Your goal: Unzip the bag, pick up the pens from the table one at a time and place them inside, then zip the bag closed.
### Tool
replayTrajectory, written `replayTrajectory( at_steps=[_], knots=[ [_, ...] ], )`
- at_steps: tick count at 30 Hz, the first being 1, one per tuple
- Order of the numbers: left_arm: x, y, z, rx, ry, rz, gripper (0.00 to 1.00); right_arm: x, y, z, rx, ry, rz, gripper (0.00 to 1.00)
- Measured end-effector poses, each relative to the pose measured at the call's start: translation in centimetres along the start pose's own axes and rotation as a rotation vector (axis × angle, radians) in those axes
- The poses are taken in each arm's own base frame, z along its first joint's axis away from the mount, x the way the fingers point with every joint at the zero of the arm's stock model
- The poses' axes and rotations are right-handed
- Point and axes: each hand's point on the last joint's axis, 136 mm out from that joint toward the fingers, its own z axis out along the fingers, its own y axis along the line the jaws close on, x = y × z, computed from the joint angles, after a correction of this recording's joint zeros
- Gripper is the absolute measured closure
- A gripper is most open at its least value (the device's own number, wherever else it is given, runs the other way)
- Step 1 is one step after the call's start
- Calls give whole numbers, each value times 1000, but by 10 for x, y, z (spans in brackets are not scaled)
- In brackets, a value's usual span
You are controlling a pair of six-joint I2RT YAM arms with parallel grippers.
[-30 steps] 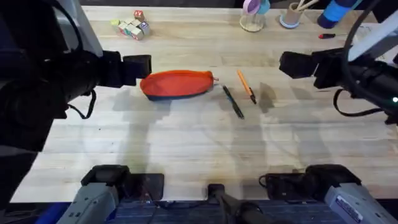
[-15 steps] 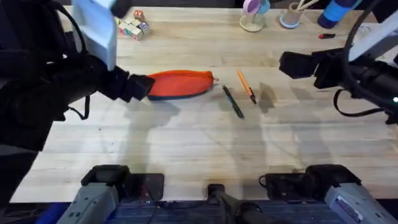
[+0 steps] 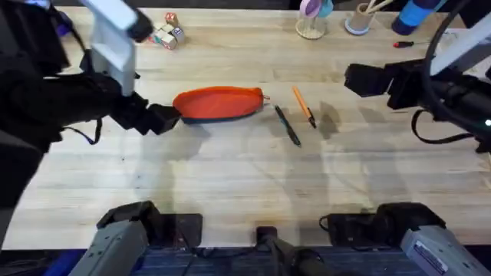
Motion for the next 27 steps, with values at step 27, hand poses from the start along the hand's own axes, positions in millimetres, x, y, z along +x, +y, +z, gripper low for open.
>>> replayTrajectory(
  at_steps=[27],
  knots=[
    [1,1,18,156,-113,-80,8,1,0,0,0,4,1,5]
  ],
)
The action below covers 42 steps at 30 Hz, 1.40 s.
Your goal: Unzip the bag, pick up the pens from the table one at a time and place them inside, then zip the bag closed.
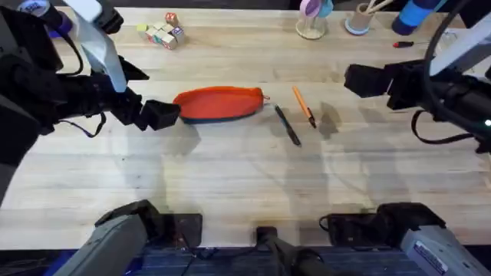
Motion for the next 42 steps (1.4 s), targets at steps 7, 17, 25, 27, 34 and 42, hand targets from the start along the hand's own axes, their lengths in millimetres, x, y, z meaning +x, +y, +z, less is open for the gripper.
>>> replayTrajectory(
  at_steps=[7,17,25,27,34,42],
  knots=[
    [7,3,16,53,6,-13,8,0,0,0,0,0,0,5],
    [15,5,42,144,-17,-60,8,0,0,0,0,0,0,5],
    [15,3,48,174,-35,-73,8,0,0,0,0,0,0,5],
    [17,2,50,187,-29,-85,8,0,0,0,0,0,0,5],
    [25,-1,59,227,-16,-122,5,0,0,0,0,0,0,5],
    [24,-1,59,231,-25,-121,567,0,0,0,0,0,0,5]
  ],
)
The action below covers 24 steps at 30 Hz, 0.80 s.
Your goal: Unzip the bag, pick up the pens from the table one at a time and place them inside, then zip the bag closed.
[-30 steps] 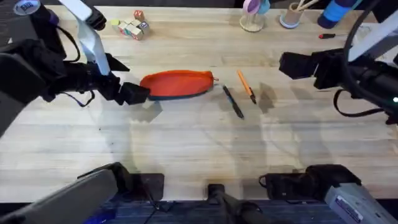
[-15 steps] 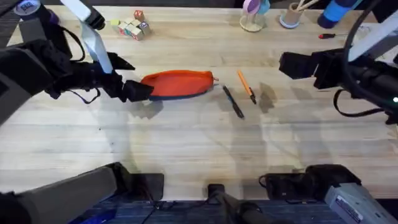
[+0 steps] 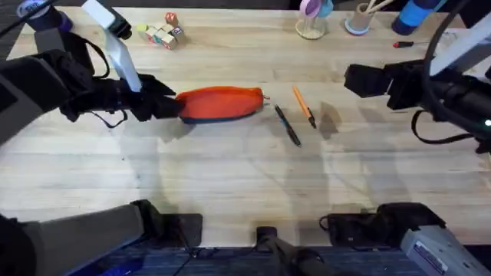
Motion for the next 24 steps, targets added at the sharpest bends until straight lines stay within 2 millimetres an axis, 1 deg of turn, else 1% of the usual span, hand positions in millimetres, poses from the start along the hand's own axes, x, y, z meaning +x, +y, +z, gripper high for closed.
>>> replayTrajectory(
  at_steps=[2,3,4,8,11,17,24],
  knots=[
    [-1,-1,0,4,-4,1,770,0,0,0,0,0,0,5],
    [-1,-2,0,10,-6,1,896,0,0,0,0,0,0,5],
    [-1,-3,1,12,-6,4,941,0,0,0,0,0,0,5],
    [-1,-3,1,13,-6,5,957,1,0,0,-1,3,0,6],
    [-1,-3,1,13,-6,5,957,2,4,0,-23,8,1,6],
    [-1,-3,1,13,-6,4,958,3,23,0,-133,14,3,5],
    [-1,-3,1,13,-6,5,958,11,49,8,-306,67,40,5]
  ],
)
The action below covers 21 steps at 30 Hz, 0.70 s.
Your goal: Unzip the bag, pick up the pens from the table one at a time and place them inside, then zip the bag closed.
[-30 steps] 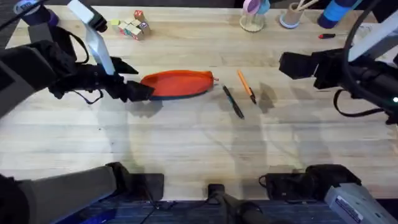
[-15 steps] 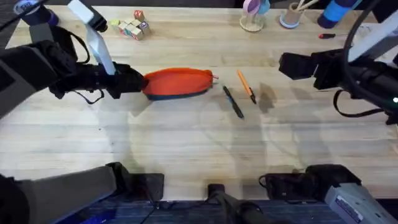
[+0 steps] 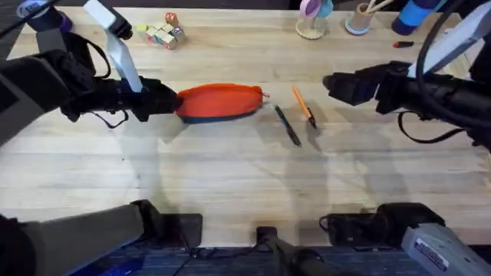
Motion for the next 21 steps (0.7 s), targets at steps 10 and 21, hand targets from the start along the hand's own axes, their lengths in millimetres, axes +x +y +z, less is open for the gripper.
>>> replayTrajectory(
  at_steps=[10,21],
  knots=[
    [0,0,0,0,0,0,958,3,16,0,-98,22,167,6],
    [0,0,0,0,0,0,958,6,15,7,-102,56,444,6]
  ],
)
